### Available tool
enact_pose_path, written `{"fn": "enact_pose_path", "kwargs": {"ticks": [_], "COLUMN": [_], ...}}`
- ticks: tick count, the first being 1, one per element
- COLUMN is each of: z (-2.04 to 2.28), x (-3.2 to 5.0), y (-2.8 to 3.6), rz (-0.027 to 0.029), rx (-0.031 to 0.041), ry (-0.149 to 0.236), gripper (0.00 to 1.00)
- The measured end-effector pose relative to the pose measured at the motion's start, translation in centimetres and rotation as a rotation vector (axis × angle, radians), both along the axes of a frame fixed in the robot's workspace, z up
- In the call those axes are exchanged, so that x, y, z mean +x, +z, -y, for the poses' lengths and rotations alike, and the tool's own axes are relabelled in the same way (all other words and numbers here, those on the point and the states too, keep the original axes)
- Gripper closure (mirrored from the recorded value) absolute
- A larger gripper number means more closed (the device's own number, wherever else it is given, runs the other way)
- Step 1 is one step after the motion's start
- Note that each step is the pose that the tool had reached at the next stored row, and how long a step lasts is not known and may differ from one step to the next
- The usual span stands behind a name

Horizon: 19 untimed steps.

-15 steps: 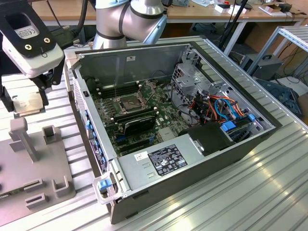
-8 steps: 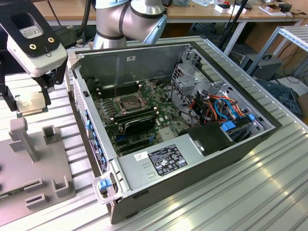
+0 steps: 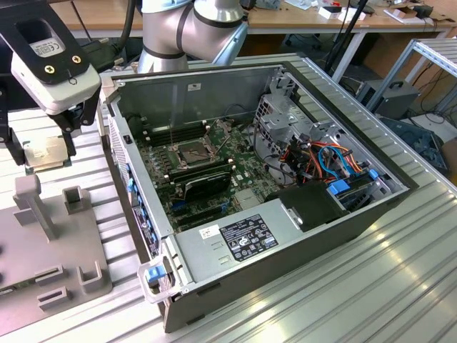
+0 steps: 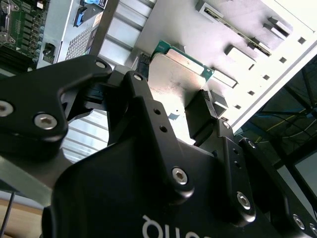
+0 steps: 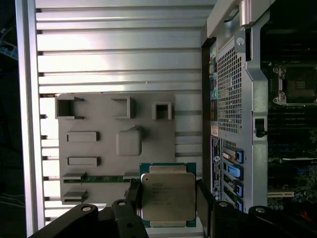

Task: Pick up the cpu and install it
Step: 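Pick up the cpu and move it towards the insertion slot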

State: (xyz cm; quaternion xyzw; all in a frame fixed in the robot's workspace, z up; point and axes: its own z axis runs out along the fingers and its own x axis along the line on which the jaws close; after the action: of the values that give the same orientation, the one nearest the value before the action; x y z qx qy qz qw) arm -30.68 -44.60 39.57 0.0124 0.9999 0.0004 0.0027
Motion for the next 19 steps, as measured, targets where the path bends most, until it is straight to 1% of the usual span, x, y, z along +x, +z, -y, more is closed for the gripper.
{"fn": "enact_pose_path", "kwargs": {"ticks": [5,15,19], "z": [0.0,0.0,0.0], "x": [0.16,1.12,1.31], "y": [0.0,0.0,0.0], "rz": [0.0001,0.0,0.0], "rx": [0.0,0.0,0.0], "ry": [0.0,0.0,0.0], "gripper": [0.46,0.46,0.46]}}
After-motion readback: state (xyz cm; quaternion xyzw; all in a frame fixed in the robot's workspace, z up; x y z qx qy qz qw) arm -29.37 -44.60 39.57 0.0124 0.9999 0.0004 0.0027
